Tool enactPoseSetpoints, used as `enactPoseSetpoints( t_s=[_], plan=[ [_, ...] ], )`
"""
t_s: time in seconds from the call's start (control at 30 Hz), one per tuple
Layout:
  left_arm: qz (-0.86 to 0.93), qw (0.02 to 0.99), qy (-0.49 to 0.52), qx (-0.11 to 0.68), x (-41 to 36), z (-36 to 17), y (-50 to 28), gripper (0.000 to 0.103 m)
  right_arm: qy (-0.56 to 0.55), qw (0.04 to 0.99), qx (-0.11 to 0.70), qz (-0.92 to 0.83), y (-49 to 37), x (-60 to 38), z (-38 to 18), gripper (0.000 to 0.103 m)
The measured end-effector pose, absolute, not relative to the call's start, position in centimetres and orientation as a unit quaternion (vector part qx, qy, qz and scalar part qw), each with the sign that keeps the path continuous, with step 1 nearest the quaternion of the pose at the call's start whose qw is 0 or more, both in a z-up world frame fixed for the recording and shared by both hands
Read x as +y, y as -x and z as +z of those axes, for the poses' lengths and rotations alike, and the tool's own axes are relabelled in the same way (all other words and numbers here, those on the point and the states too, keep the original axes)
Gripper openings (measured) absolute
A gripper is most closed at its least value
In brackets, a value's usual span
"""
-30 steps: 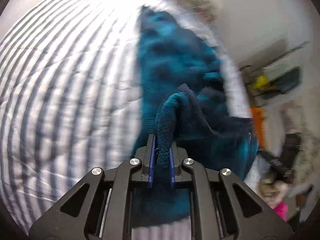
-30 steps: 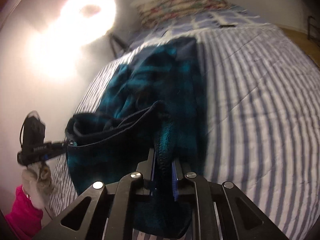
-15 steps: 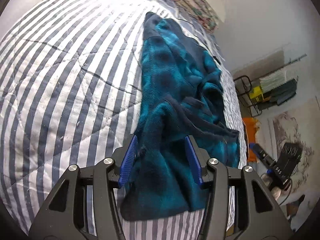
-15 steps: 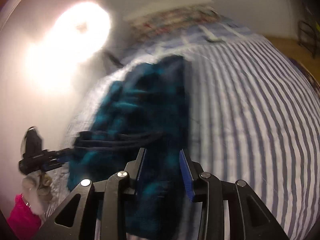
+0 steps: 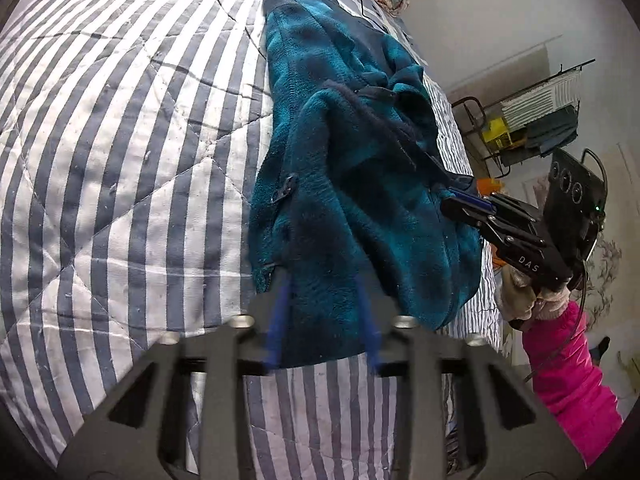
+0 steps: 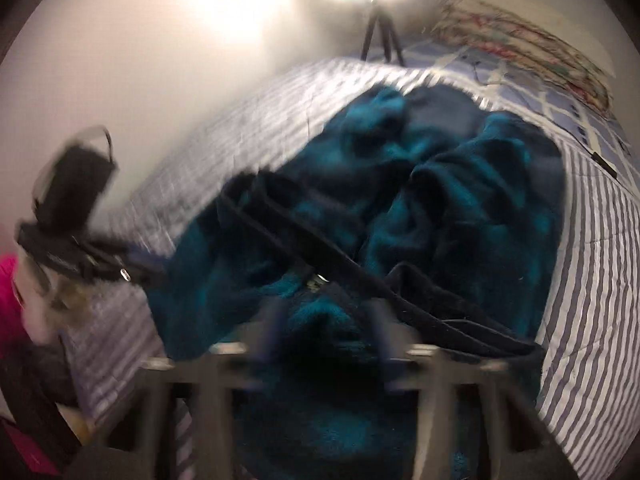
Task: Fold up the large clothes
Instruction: 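Fold the shirt bundle over again with the left tool while the right tool holds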
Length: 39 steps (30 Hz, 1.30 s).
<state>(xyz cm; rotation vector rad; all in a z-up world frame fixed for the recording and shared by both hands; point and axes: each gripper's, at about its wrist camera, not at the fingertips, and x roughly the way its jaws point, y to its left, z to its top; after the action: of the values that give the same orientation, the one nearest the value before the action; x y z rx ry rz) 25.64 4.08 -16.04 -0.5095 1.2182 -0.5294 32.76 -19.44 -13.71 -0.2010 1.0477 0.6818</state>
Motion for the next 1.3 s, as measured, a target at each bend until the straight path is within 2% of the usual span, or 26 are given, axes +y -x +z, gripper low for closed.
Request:
enactPoseSetpoints(
  t_s=[0.03, 0.13, 0.27, 0.47, 0.5, 0.53, 0.6, 0.67, 0.73, 0.8, 0.97, 1.03, 1.07, 1.1, 1.13, 1.17, 1.2, 1.23, 1.3],
  plan=[
    [-0.243, 0.759, 0.236, 0.556, 3.9, -15.8, -25.6, 0.016, 0.102, 0.807, 0.49, 0.313, -32.5, -19.3, -13.7, 0.01],
    [-0.244, 0.768, 0.231, 0.545, 3.8, -14.4, -25.3, 0.012, 0.12, 0.823, 0.475, 0.288, -32.1, -19.7, -12.3, 0.006],
    [-0.234, 0.776, 0.224, 0.542, 4.0, -14.3, -25.8, 0.01, 0.167, 0.851, 0.421, 0.266, -32.2, -19.7, -9.6, 0.005],
    [-0.222, 0.771, 0.225, 0.553, 3.8, -16.0, -26.7, 0.011, 0.151, 0.836, 0.463, 0.251, -34.8, -19.2, -14.8, 0.007],
    [-0.225, 0.772, 0.222, 0.551, 3.7, -16.0, -26.7, 0.012, 0.138, 0.841, 0.46, 0.248, -34.4, -19.7, -14.4, 0.015],
    [-0.229, 0.773, 0.222, 0.548, 3.6, -15.7, -26.5, 0.014, 0.124, 0.843, 0.461, 0.248, -34.2, -20.4, -14.0, 0.03],
    [-0.228, 0.773, 0.224, 0.549, 3.7, -15.7, -26.3, 0.021, 0.076, 0.857, 0.451, 0.237, -32.9, -23.2, -11.8, 0.043],
    [-0.229, 0.768, 0.23, 0.552, 4.1, -15.5, -25.9, 0.037, 0.028, 0.868, 0.437, 0.233, -30.4, -26.9, -9.9, 0.044],
    [-0.233, 0.766, 0.231, 0.552, 4.5, -15.4, -24.9, 0.042, -0.011, 0.865, 0.442, 0.238, -27.8, -30.0, -9.6, 0.056],
    [-0.235, 0.764, 0.224, 0.558, 4.8, -15.5, -23.6, 0.042, -0.056, 0.852, 0.459, 0.245, -24.8, -33.0, -10.7, 0.064],
    [-0.23, 0.764, 0.21, 0.565, 4.5, -16.1, -22.0, 0.042, -0.109, 0.83, 0.493, 0.239, -20.9, -35.9, -15.3, 0.064],
    [-0.232, 0.778, 0.192, 0.551, 3.9, -15.7, -21.9, 0.041, -0.115, 0.827, 0.496, 0.239, -21.2, -35.3, -16.6, 0.063],
    [-0.235, 0.782, 0.185, 0.547, 3.5, -15.5, -21.9, 0.024, -0.105, 0.827, 0.497, 0.241, -21.5, -34.7, -17.2, 0.062],
    [-0.235, 0.784, 0.177, 0.547, 3.2, -15.5, -22.0, 0.014, -0.098, 0.827, 0.497, 0.244, -21.7, -34.1, -17.4, 0.053],
    [-0.235, 0.783, 0.172, 0.55, 2.9, -15.3, -22.1, 0.01, -0.093, 0.824, 0.5, 0.249, -22.1, -33.5, -17.7, 0.037],
    [-0.233, 0.785, 0.17, 0.548, 2.9, -15.0, -22.2, 0.007, -0.09, 0.819, 0.508, 0.252, -22.5, -32.8, -17.9, 0.034],
    [-0.229, 0.789, 0.169, 0.545, 2.9, -14.4, -22.2, 0.005, -0.082, 0.82, 0.512, 0.244, -22.5, -32.5, -17.9, 0.023],
    [-0.225, 0.797, 0.166, 0.536, 3.1, -13.5, -21.9, 0.002, -0.069, 0.823, 0.512, 0.237, -22.4, -32.2, -17.5, 0.018],
    [-0.213, 0.81, 0.154, 0.524, 3.6, -12.6, -21.9, 0.001, -0.052, 0.838, 0.493, 0.228, -22.1, -32.4, -15.6, 0.013]
  ],
)
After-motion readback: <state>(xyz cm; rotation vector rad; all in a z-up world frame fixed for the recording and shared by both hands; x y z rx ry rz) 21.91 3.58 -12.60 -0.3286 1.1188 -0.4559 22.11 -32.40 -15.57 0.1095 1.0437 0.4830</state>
